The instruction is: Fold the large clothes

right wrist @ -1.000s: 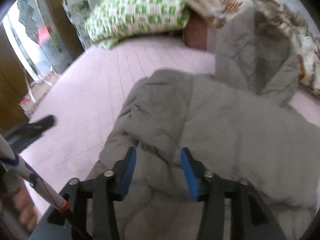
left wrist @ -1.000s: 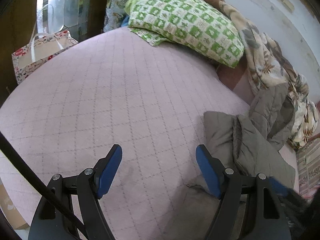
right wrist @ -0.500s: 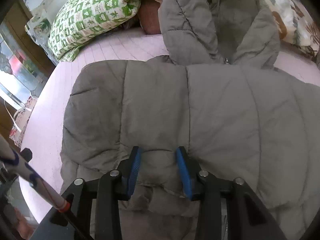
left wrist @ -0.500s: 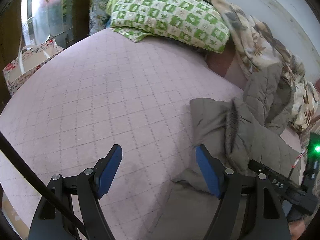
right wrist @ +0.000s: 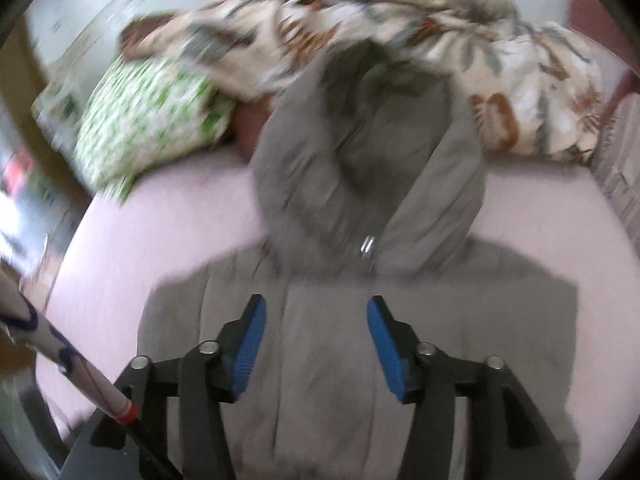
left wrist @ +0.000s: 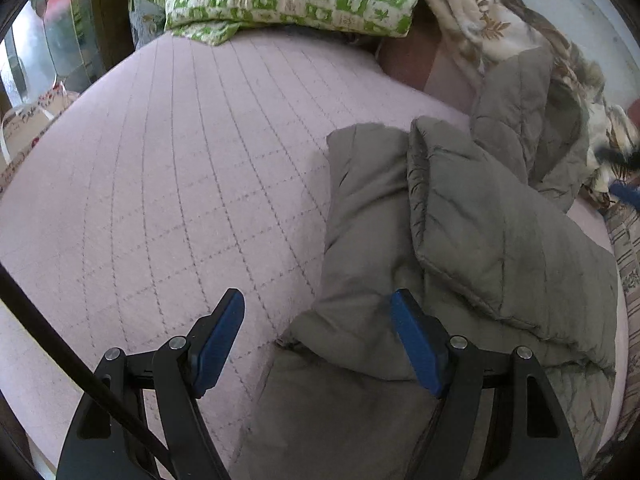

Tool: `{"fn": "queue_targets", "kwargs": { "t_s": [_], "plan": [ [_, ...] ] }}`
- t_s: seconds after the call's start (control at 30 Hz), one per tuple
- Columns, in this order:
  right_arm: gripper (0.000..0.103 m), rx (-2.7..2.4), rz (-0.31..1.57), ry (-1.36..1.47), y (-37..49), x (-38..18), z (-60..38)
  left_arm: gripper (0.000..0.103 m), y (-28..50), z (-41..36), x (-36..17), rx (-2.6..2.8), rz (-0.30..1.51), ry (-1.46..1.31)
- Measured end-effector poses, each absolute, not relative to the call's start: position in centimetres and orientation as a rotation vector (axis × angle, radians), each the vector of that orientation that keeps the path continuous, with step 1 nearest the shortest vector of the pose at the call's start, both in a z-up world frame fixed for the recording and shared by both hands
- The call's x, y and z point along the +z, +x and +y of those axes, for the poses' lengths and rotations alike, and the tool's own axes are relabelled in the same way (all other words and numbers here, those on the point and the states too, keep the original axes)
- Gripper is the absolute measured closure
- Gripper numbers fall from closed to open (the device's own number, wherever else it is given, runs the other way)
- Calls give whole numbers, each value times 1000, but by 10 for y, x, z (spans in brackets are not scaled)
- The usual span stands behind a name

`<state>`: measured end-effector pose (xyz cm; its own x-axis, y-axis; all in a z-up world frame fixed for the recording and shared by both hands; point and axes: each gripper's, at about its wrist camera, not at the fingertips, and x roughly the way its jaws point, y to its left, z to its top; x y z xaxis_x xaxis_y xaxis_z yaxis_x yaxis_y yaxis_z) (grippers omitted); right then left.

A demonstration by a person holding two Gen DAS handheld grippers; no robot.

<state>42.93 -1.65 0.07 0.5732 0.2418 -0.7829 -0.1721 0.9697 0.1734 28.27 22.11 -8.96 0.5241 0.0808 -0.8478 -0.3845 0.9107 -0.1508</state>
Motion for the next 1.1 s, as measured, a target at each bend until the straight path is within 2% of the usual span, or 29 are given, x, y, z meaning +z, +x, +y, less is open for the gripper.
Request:
{"fn": "queue_targets", "kwargs": {
  "t_s": [0.07, 0.17, 0.4, 0.63, 0.7, 0.73, 0.77, 0.9, 1.1],
  "plan": [
    [32, 214, 916, 129, 452, 9, -22, 28, 280, 221, -84, 286, 960, -331],
    [25, 194, 901, 231, 498, 20, -22, 28, 279, 221, -81, 290, 941, -303],
    [21, 141, 866, 333, 582, 34, -8, 28, 287, 225, -86, 269, 961, -326],
    [21, 45, 878, 244, 633, 17, 8, 28, 289, 227, -89, 249, 974, -357],
    [43, 46, 889, 221, 637, 16, 10, 28, 290, 226, -90, 249, 974, -351],
    [79, 67, 913, 222, 637, 15, 11, 28, 290, 226, -90, 250, 975, -347],
    [92, 84, 930, 227, 636, 17, 12, 28, 290, 225, -89, 250, 974, -346],
    [94, 113, 874, 109, 603, 45, 21, 28, 286, 229, -84, 249, 961, -361],
    [95, 226, 816, 21, 505, 89, 21, 28, 274, 237, -74, 266, 931, -385]
  ]
}}
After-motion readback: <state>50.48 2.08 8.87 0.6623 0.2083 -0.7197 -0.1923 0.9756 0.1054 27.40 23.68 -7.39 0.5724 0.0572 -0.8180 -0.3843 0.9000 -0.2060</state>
